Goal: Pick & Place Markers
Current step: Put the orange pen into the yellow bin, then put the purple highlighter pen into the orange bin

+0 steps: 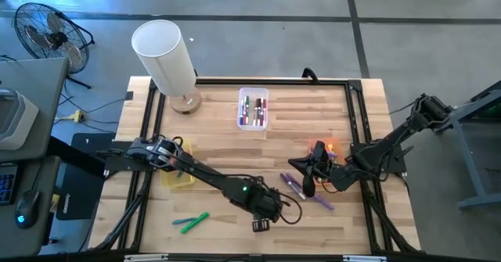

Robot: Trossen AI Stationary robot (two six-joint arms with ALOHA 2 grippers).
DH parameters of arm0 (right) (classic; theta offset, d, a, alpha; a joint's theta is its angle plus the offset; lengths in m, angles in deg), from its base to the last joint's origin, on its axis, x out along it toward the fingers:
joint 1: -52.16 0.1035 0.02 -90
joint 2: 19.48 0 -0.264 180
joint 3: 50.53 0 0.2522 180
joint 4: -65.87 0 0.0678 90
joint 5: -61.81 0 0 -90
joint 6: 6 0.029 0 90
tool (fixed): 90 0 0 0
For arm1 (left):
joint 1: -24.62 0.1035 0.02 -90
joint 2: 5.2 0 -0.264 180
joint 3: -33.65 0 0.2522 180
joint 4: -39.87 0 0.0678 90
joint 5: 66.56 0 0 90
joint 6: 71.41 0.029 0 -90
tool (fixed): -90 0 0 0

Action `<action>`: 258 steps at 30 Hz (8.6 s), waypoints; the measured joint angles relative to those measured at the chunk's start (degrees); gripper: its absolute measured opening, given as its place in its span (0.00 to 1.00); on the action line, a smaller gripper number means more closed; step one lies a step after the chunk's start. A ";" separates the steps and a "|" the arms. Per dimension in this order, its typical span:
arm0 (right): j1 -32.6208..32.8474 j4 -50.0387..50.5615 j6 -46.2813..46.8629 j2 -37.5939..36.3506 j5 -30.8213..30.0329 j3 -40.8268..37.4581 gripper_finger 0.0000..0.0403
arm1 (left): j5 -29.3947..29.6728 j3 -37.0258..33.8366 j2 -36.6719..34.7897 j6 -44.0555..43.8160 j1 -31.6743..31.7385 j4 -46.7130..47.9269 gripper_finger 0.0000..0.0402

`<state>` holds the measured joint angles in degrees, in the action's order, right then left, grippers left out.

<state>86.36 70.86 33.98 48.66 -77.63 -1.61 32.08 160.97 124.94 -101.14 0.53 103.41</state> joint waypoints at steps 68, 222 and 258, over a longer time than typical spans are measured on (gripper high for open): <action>7.53 -8.63 11.59 9.59 -0.50 -0.07 0.00 | 0.15 -0.17 7.66 3.99 -1.32 -4.91 0.38; 12.31 60.01 54.30 24.64 46.32 22.51 0.22 | -5.54 -65.40 -39.03 13.41 3.47 -52.76 0.00; 10.89 46.77 46.13 24.31 52.45 18.01 0.18 | -6.96 -65.40 -39.01 13.39 3.47 -52.67 0.00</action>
<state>97.24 117.62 80.11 72.97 -25.18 16.40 25.12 95.57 85.93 -87.74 4.00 50.74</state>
